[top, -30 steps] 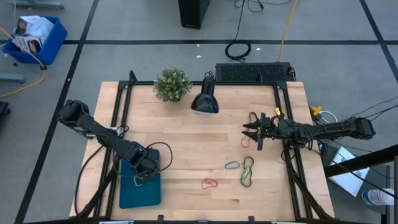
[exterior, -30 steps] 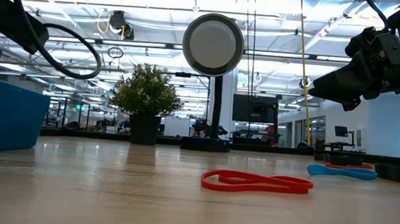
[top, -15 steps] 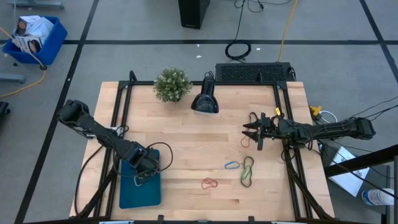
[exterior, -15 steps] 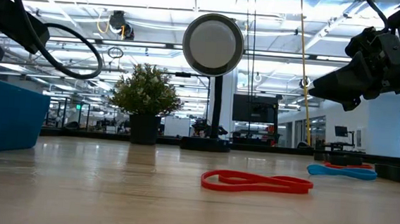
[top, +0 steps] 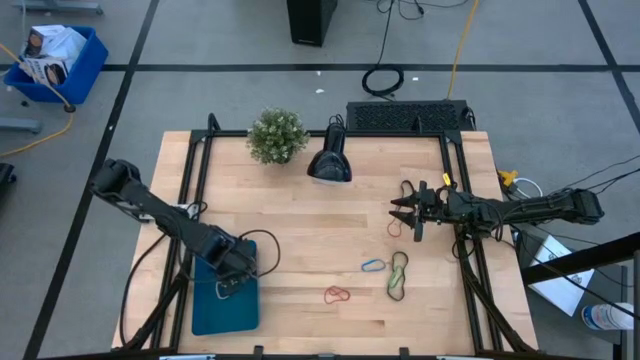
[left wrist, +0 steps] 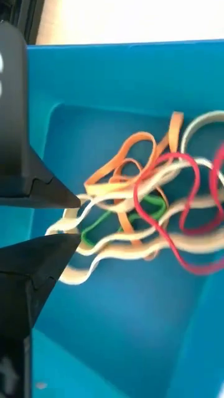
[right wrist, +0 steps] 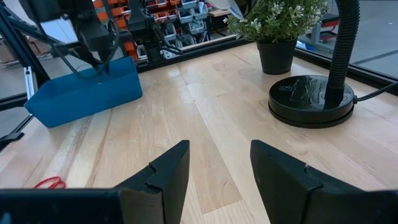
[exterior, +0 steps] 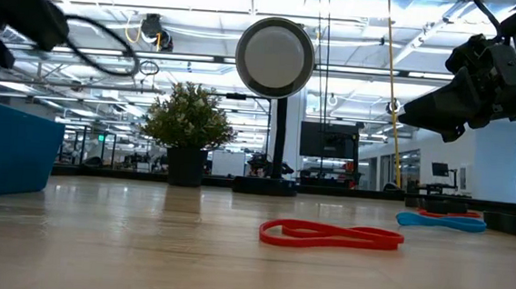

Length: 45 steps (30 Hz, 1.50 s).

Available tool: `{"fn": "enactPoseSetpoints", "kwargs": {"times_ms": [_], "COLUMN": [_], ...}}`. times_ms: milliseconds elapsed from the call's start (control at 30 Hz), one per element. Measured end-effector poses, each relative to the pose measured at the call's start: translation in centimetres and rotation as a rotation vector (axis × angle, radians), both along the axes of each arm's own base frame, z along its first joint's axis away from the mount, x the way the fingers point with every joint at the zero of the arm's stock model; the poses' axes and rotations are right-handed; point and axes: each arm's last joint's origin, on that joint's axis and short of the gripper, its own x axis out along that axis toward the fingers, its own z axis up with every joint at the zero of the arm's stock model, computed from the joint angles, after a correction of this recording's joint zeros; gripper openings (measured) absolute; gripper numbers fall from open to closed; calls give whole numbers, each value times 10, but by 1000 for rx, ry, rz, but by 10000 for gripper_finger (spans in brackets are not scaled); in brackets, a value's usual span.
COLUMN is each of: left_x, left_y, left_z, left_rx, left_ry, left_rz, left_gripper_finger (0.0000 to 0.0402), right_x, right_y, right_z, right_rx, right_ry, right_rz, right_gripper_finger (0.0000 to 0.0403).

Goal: Pick and place rubber bands into bin
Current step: Put the bottom red rubber band into the blue bin

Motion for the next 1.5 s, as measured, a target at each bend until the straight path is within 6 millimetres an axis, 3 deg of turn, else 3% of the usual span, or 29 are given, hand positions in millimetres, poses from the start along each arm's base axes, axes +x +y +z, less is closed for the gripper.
{"fn": "enactPoseSetpoints", "kwargs": {"times_ms": [200,433,567,733,833,1133,1367,1500], "left_x": [14,48,66,78,80,81,98,113], "left_y": [-6,-26,-34,-38,-40,-41,-37,-34], "left_z": [28,53,69,86,91,89,61,34], "left_rx": [39,55,3,-96,-127,-81,-21,16], "left_ry": [-186,-700,-958,-1143,-1193,-1213,-1099,-1010], "left_rz": [-160,-588,-535,-376,-344,-458,-477,-509], "left_gripper_finger": [78,79,79,79,78,78,76,76], "right_x": [0,0,0,0,0,0,0,0], "right_y": [0,0,0,0,0,0,0,0], "right_z": [0,0,0,0,0,0,0,1], "right_rx": [0,0,0,9,23,25,20,18], "right_ry": [-1,-1,-1,-2,-5,-5,-6,-9], "right_rz": [0,0,0,-2,-4,-5,-4,-3], "right_gripper_finger": [164,164,164,164,164,164,164,164]}}
